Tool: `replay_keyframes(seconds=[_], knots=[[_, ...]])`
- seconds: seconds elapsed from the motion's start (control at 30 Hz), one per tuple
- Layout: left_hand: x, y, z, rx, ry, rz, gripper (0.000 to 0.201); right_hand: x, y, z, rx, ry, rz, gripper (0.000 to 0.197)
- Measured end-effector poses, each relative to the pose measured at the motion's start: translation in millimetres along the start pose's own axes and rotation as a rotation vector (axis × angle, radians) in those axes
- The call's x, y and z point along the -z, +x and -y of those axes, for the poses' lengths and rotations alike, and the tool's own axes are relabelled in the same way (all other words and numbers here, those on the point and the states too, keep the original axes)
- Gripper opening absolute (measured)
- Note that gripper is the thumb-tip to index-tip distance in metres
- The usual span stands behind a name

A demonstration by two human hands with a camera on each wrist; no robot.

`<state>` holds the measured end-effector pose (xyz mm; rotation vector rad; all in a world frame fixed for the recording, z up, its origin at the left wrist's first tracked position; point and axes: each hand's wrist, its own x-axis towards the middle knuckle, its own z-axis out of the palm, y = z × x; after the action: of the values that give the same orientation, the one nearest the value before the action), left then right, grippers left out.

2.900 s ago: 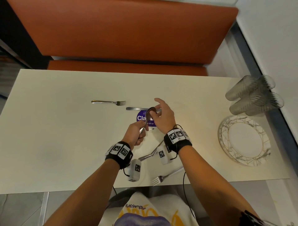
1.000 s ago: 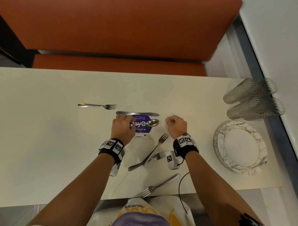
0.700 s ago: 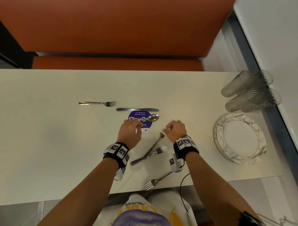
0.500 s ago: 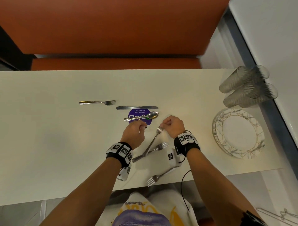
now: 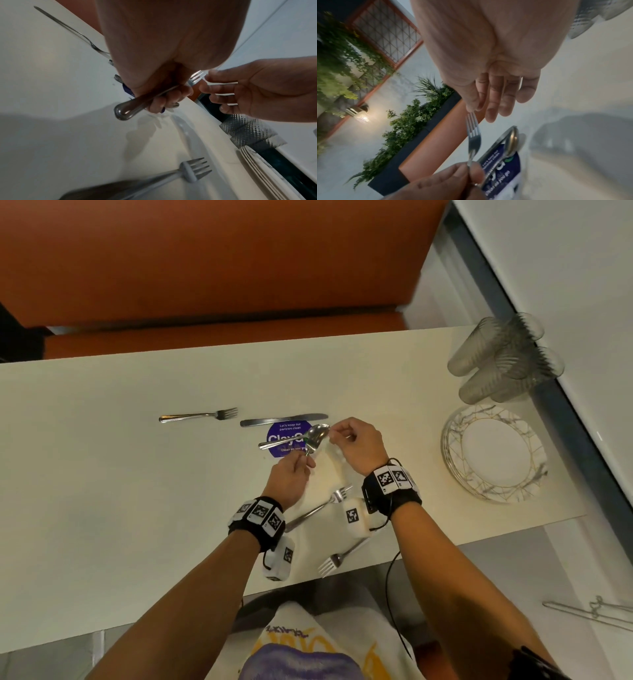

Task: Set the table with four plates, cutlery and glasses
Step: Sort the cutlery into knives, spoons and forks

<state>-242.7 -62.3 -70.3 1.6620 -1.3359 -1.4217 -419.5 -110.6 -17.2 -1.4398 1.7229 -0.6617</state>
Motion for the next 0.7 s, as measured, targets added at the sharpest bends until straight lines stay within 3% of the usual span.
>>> replay_keyframes(seconds=[0.27,0.43,0.7], knots=[[5.5,-11.7,10.9,0.043,0.097,0.004,0.03,-0.1,-37.4,-61.9,-0.212,-0.205,0.023,0.009],[7.3,-14.3,11.3,0.079,0.133,0.004,0.03,-8.5,-47.1,-81.3,-0.318,-0.361,0.109,0.028],[7.9,-11.8,8.9,0.118,0.082,-0.003,0.027,-11.3,-49.1,-64.5,-0.267,-0.332,0.112,0.005]])
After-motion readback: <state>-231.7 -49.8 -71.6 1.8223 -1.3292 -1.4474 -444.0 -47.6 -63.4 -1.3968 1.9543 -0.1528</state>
